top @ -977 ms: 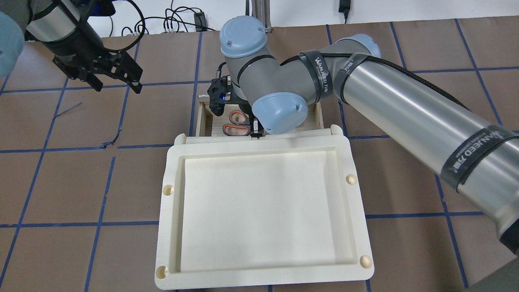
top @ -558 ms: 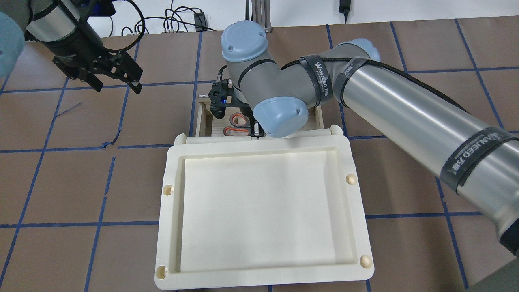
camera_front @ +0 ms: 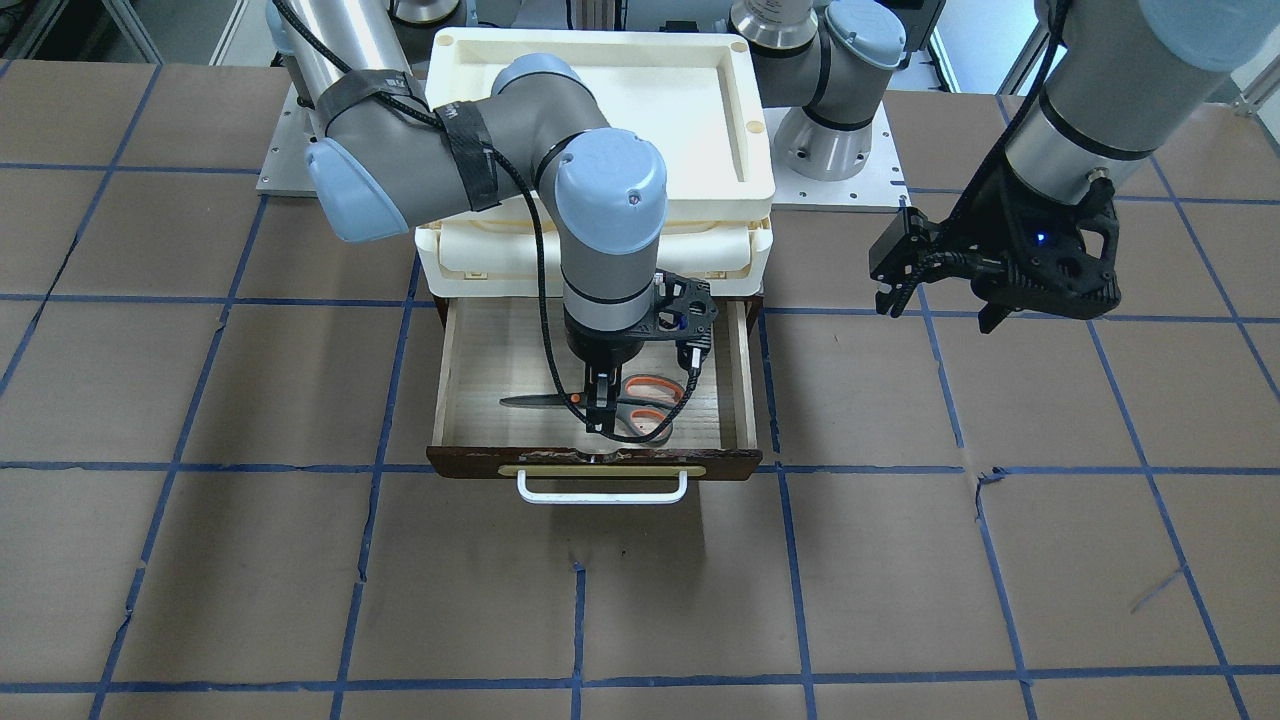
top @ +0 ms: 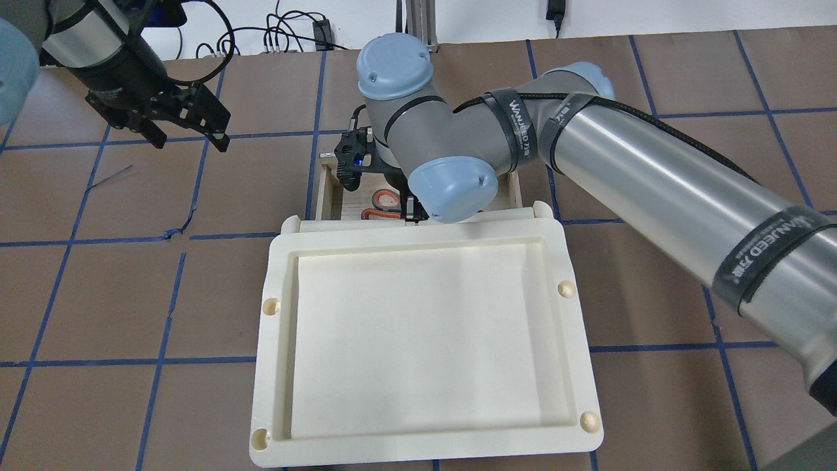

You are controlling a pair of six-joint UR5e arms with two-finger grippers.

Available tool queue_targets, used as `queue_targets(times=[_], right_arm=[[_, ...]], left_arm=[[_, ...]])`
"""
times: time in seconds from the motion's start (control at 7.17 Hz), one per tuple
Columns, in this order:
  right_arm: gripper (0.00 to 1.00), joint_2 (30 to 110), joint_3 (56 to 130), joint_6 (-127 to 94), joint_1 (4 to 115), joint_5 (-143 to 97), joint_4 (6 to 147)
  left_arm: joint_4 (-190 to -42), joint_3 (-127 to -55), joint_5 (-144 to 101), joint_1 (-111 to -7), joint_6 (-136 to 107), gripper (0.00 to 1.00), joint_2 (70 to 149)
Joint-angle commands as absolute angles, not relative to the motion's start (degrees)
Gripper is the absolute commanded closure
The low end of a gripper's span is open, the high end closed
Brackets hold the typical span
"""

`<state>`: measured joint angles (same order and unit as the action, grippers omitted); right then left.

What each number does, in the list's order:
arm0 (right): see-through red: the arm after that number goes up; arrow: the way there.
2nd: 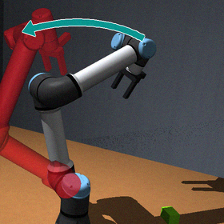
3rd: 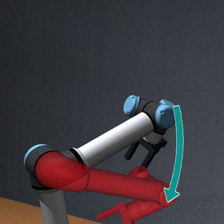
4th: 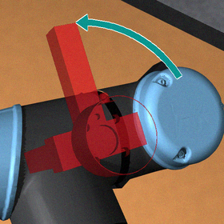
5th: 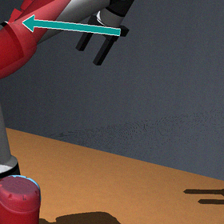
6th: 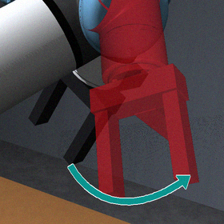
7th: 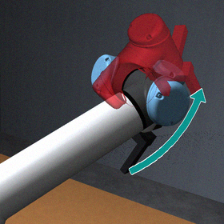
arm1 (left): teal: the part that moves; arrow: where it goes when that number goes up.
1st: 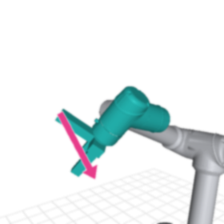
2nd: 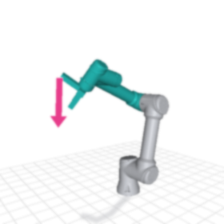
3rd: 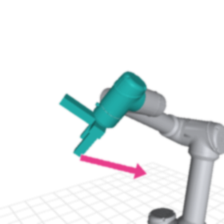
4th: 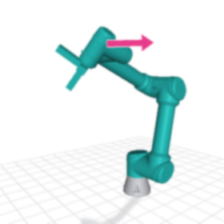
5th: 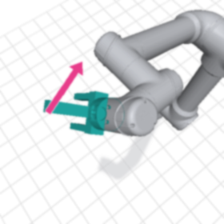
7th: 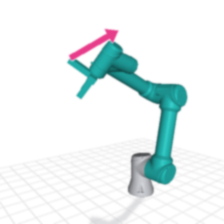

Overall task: Put scissors in drawer and close it
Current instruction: 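Lower the scissors into the open drawer with the right gripper, then open the right gripper and raise it away from the drawer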

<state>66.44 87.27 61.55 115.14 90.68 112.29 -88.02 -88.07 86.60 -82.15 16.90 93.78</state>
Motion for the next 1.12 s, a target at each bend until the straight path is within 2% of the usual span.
queue_targets(times=[0.0,0.28,0.42,0.84,0.98], right_arm=[[0.08,69.4,80.5,61.3,113.0,90.4,104.7],[0.06,74.6,78.2,61.3,106.4,87.8,100.3],[0.03,77.6,78.4,61.2,101.6,87.8,97.9],[0.0,82.6,80.4,57.6,87.1,87.9,93.2],[0.0,83.7,82.2,49.2,86.8,88.8,93.2]], left_arm=[[-87.9,-88.1,86.7,-82.2,16.9,0.0,93.8],[-87.0,-86.2,86.4,-82.0,16.6,0.0,95.7],[-86.3,-86.0,85.8,-82.0,16.9,0.0,96.7],[-79.2,-82.9,81.0,-82.5,16.3,0.0,104.8],[-75.7,-81.2,78.5,-82.9,16.1,0.0,108.2]])
